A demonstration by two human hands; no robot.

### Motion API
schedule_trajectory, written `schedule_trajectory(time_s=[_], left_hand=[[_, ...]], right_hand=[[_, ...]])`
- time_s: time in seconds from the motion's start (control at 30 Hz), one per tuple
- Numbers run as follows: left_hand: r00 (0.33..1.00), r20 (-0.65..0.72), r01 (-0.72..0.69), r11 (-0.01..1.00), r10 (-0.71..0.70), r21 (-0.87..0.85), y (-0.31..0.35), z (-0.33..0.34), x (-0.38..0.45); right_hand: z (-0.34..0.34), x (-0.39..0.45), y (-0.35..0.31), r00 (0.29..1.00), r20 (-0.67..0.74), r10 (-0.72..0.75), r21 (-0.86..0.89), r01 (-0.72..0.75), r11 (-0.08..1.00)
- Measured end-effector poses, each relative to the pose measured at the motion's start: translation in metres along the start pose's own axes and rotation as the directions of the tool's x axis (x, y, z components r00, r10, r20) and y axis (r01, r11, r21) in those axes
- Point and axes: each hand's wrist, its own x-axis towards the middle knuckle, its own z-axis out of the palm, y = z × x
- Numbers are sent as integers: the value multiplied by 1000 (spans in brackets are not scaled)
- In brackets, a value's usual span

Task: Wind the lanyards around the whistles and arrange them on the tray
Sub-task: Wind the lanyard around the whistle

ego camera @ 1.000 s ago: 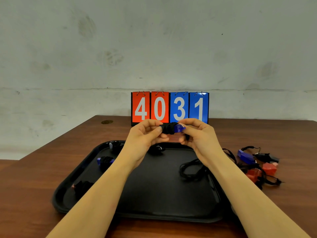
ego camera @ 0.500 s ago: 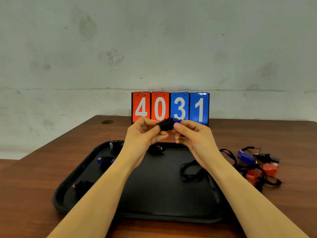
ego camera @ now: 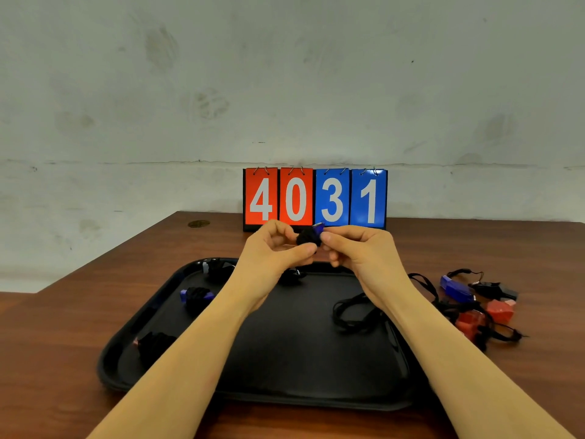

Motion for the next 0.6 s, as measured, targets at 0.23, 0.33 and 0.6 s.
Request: schedule_trajectory(time_s=[0.23,0.33,0.6], left_hand=[[988,-9,-141,913,156,383,0,2,-1],[982,-3,-165,862,189,480,-1,2,-2],[977,-22,-164,821,210,547,-5,5,-2]], right_hand=[[-1,1,0,1000,-13,24,-30,-24,999],[0,1,1,1000,-22,3,-83,-5,997],[5,0,6,990,-82,-111,-310,81,947]])
